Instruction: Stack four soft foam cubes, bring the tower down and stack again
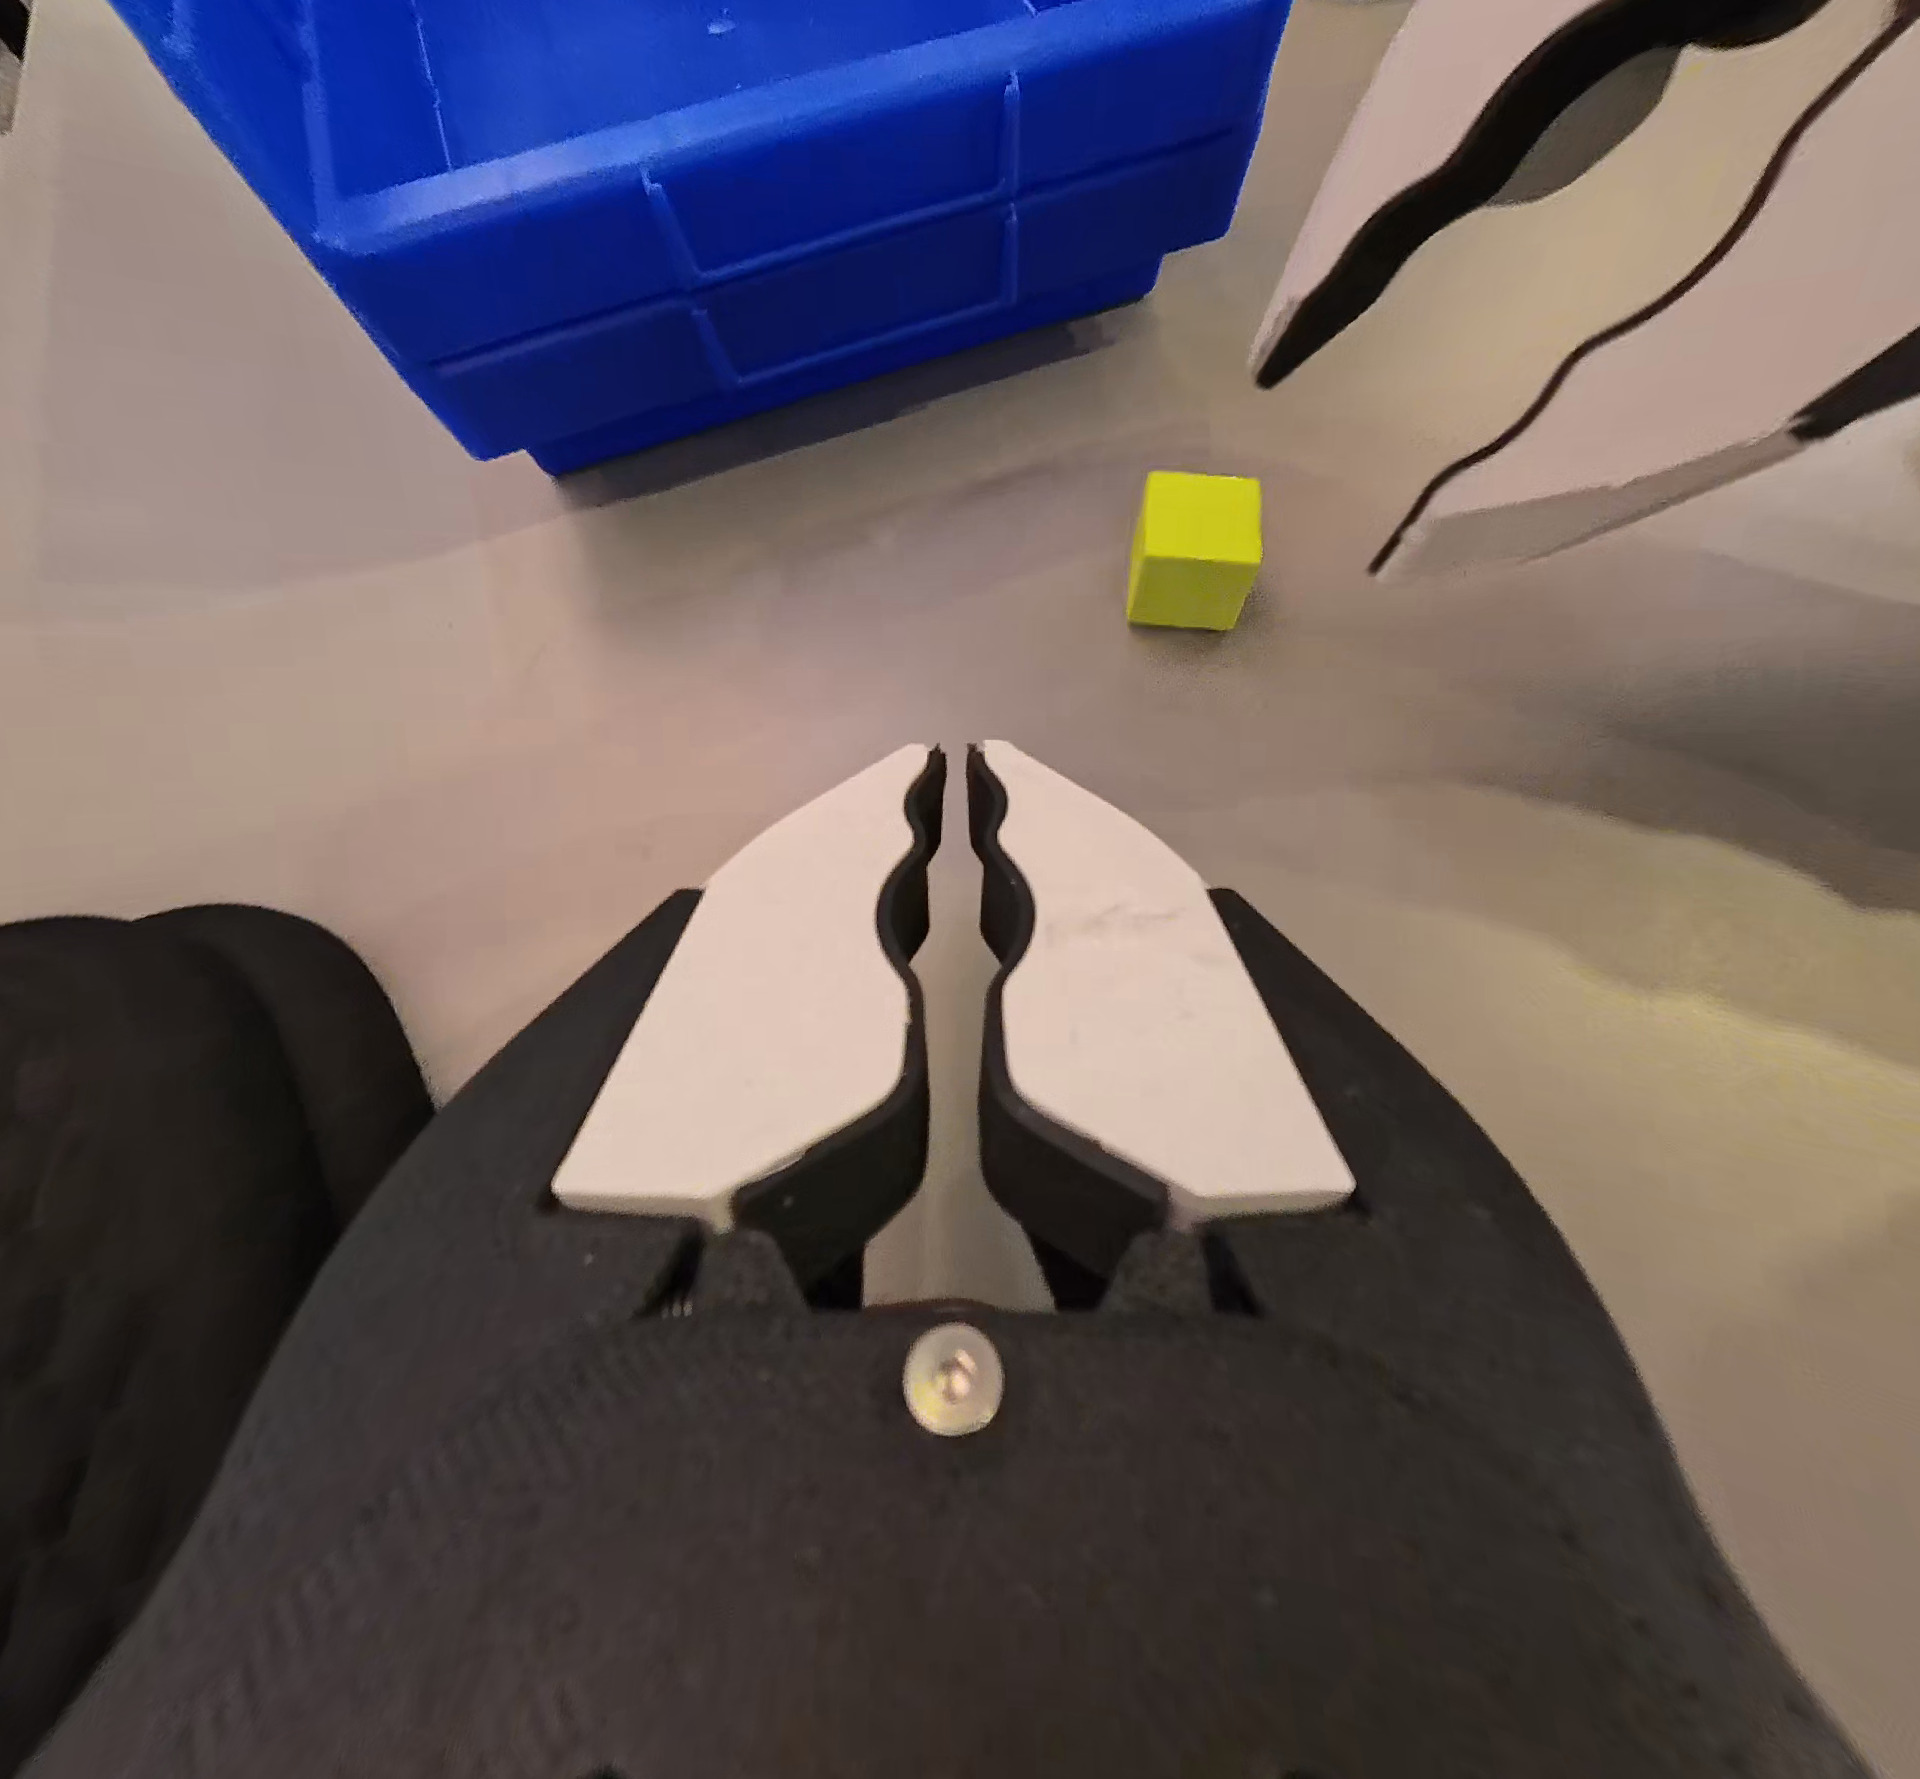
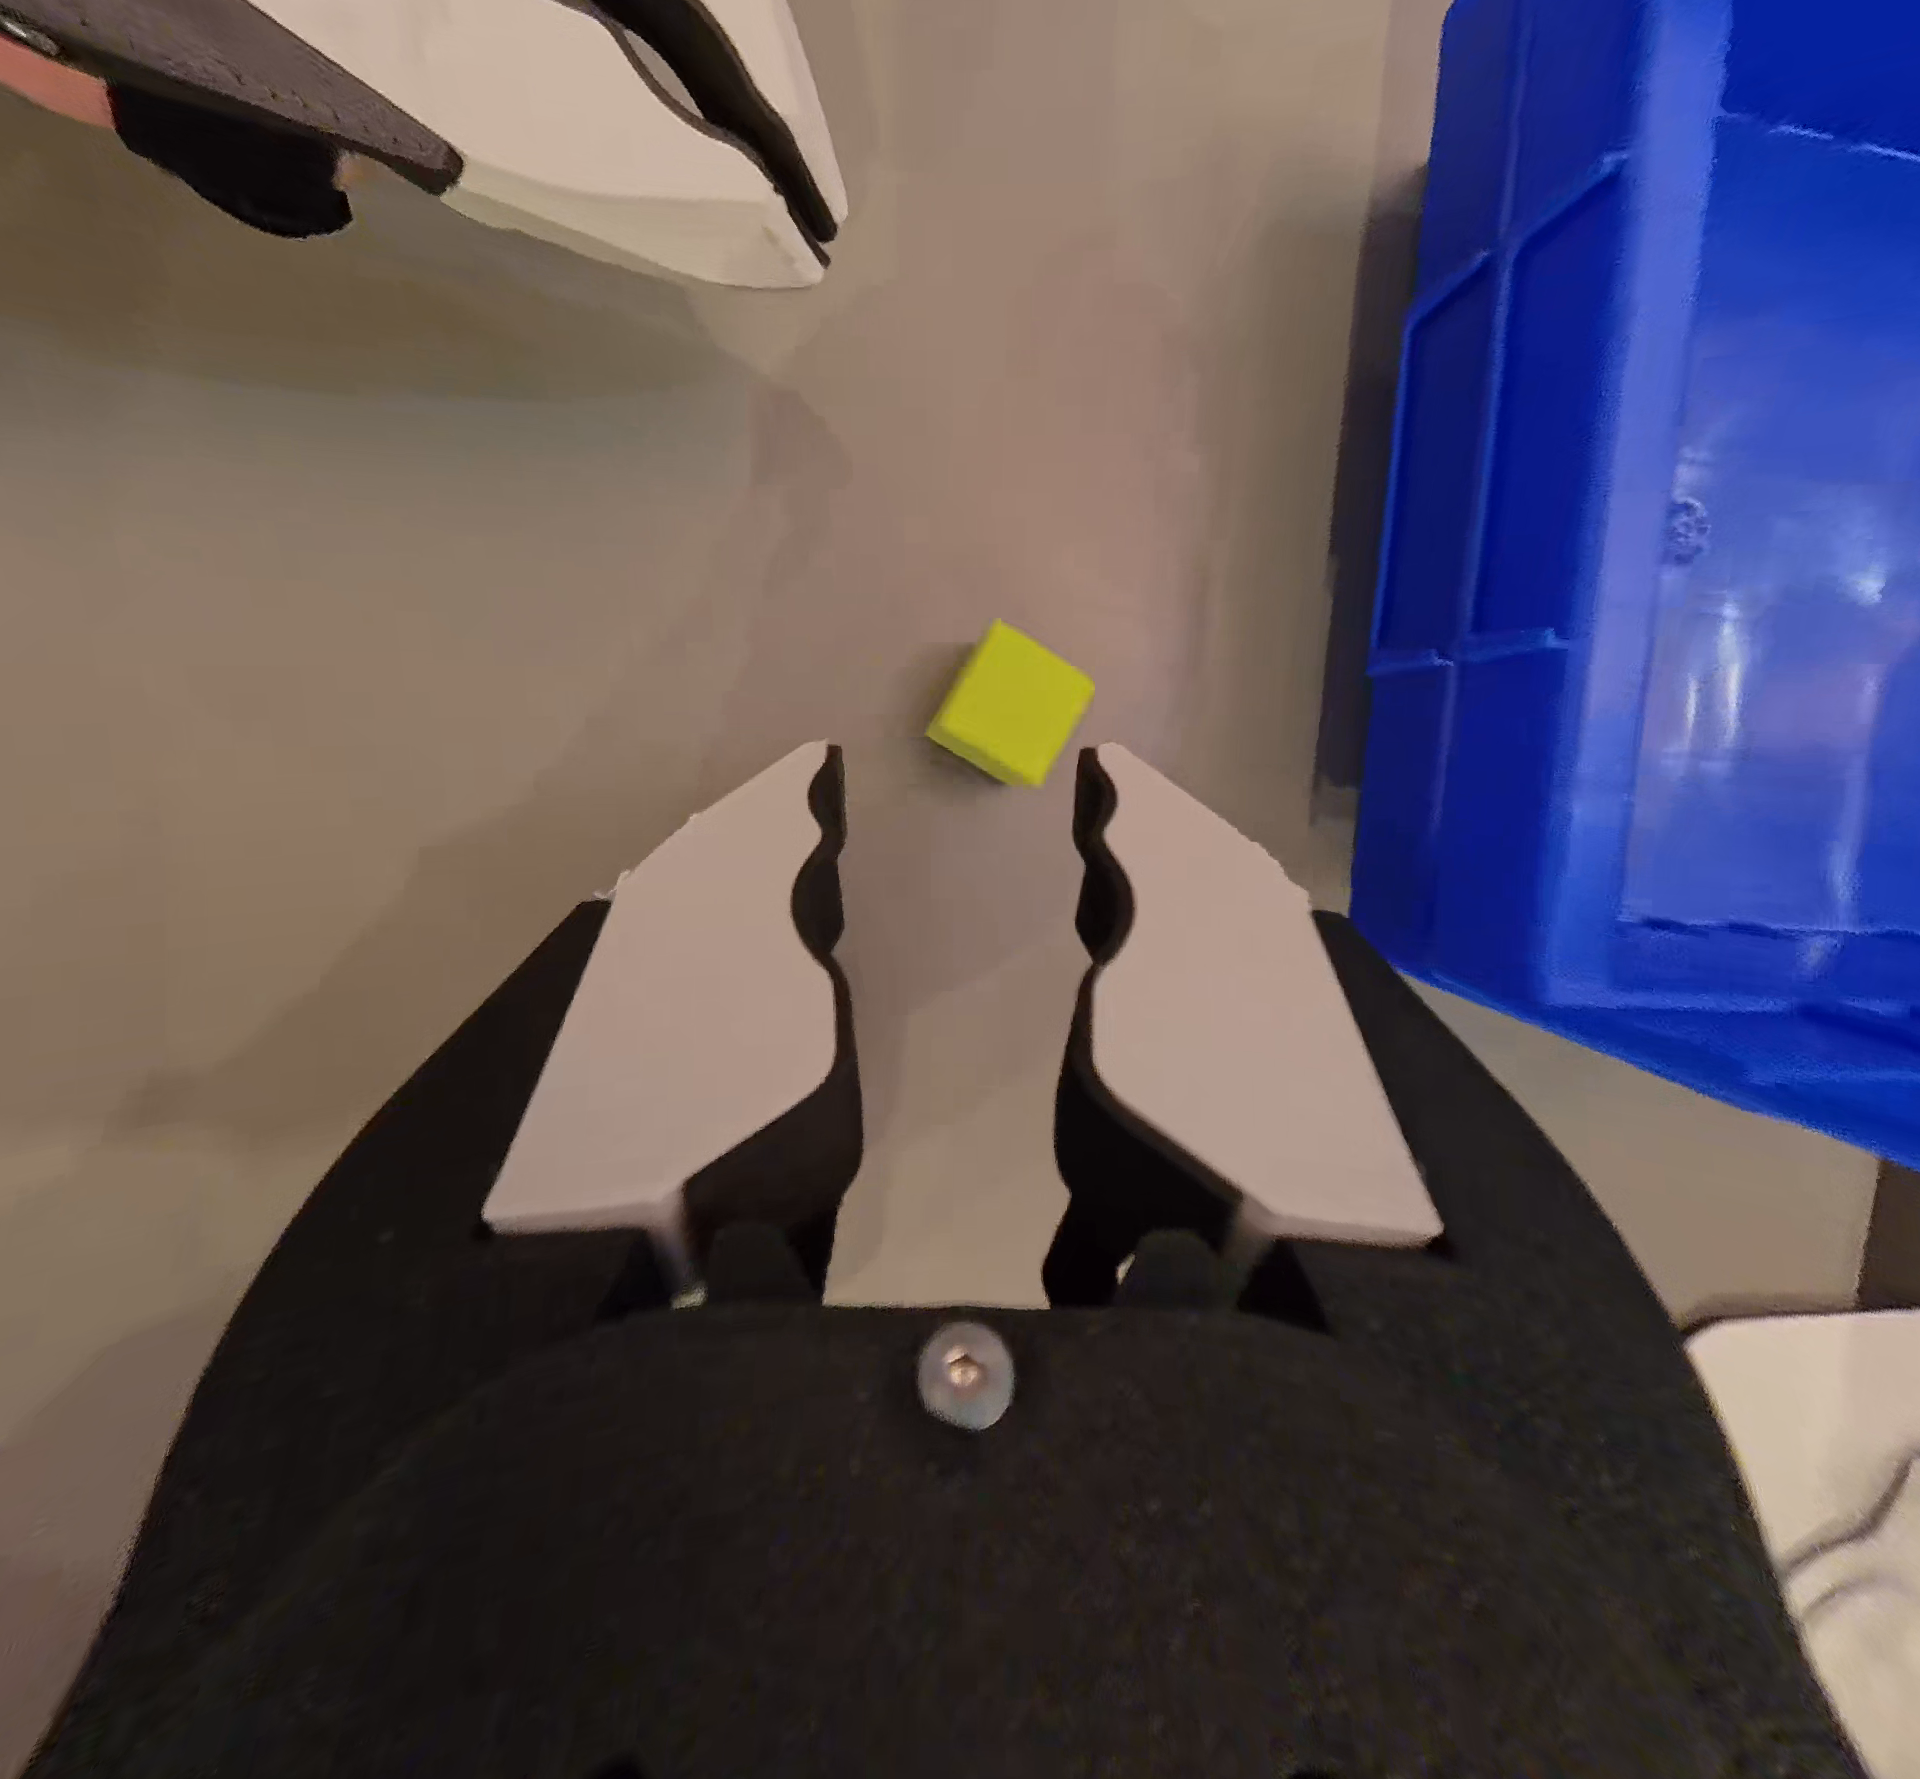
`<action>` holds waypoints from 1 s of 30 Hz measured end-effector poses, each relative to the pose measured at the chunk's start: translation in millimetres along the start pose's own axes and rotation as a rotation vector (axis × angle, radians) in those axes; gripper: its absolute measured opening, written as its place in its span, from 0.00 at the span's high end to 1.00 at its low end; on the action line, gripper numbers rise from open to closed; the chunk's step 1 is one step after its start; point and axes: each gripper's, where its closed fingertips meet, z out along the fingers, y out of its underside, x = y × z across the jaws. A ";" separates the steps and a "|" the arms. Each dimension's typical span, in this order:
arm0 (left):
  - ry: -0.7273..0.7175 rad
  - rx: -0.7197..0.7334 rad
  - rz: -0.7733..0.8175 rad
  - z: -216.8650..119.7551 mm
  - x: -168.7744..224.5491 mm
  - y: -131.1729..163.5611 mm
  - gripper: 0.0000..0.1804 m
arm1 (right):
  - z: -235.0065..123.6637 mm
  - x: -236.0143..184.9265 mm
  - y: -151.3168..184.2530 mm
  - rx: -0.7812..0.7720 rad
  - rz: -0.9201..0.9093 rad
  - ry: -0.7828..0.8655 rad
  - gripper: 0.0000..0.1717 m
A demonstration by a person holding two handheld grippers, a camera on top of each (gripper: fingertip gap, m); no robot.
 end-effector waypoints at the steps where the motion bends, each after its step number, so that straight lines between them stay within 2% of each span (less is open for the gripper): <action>1: 0.003 -0.002 -0.002 1.0 0.3 0.7 0.98 | 4.5 -0.4 -0.5 -0.003 -0.008 -0.002 0.74; 4: 0.005 -0.010 0.000 2.5 -0.3 3.2 0.98 | 20.6 4.9 3.1 -0.036 -0.026 0.026 0.74; 9: 0.007 0.003 -0.020 1.1 -5.1 2.3 0.98 | 38.1 8.2 6.8 -0.067 0.126 0.012 0.71; 12: 0.012 0.001 -0.027 2.3 -5.5 3.5 0.98 | 44.0 7.6 8.8 -0.095 0.201 0.017 0.73; 15: 0.014 -0.001 -0.019 2.8 -3.8 3.3 0.98 | 47.5 8.3 11.6 -0.115 0.291 0.029 0.79; 19: 0.014 0.000 -0.012 1.7 -3.1 2.6 0.98 | 43.8 7.5 9.9 -0.103 0.301 0.036 0.80; 22: 0.015 0.003 -0.015 0.5 -3.5 2.3 0.98 | 17.5 -6.5 2.2 -0.035 0.251 -0.009 0.80; 25: 0.017 -0.002 -0.010 0.3 -2.3 3.6 0.98 | -31.4 -21.0 14.1 0.005 0.169 -0.012 0.80; 27: 0.021 -0.010 -0.004 0.9 -0.1 5.2 0.98 | -69.8 -29.8 32.5 0.040 0.103 -0.015 0.80; 30: 0.025 -0.024 0.010 2.3 4.6 7.3 0.98 | -124.4 -29.0 84.9 0.013 0.065 0.013 0.80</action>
